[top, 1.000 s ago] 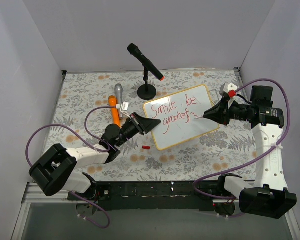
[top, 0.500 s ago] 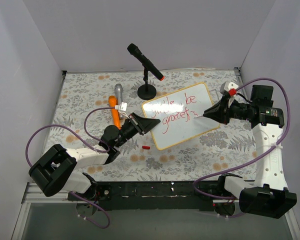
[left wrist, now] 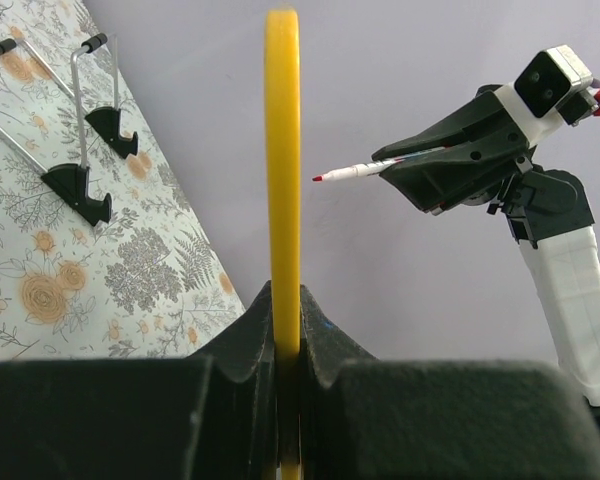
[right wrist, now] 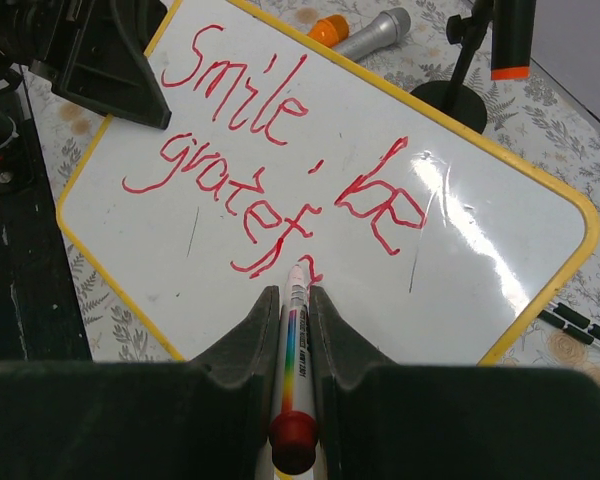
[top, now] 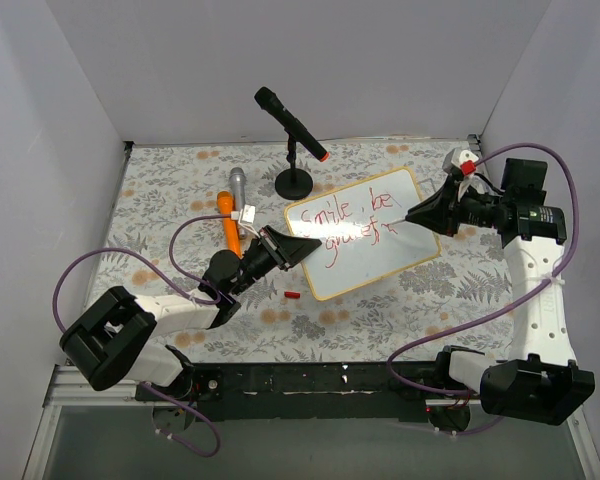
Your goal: Write a sentence on the whiteboard
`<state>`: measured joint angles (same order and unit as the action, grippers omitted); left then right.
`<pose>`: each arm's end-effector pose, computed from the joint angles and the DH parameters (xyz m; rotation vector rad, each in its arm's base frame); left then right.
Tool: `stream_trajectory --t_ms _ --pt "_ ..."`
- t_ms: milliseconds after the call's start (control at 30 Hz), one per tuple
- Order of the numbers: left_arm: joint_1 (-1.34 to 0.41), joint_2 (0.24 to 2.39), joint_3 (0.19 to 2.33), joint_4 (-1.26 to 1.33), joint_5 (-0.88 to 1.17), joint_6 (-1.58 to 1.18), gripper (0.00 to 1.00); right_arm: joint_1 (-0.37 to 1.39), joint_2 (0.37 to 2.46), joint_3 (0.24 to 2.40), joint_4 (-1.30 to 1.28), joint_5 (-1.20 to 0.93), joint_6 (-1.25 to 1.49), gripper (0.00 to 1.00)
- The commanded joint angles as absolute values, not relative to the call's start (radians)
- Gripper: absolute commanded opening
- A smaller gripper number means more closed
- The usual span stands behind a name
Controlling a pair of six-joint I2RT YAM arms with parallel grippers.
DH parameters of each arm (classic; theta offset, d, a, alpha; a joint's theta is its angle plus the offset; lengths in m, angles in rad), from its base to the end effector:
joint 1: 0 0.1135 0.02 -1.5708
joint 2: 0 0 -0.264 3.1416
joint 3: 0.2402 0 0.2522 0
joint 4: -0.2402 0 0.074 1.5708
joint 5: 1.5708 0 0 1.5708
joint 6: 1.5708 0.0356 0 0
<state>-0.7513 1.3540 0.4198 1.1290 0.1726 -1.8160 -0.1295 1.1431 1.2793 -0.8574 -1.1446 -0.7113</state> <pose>0.1888 -0.1847 0.2311 -0.7512 1.6489 -2.1466 0.2141 0.0048 0.3878 -1.0404 1.6073 0.7417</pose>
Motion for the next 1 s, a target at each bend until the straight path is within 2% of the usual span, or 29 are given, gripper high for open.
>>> stream_trajectory --t_ms 0,633,967 --pt "-0.755 1.336 0.465 1.249 0.170 -1.839 0.00 -0.118 1.150 1.305 -0.758 -1.123 -0.629 0.01" --pt "-0.753 1.358 0.468 1.293 0.173 -1.858 0.00 -0.080 1.128 1.216 -0.718 -1.032 -0.611 0.01" --pt "-0.755 1.338 0.456 1.289 0.143 -1.845 0.00 -0.080 1.091 1.200 -0.807 -1.006 -0.678 0.01"
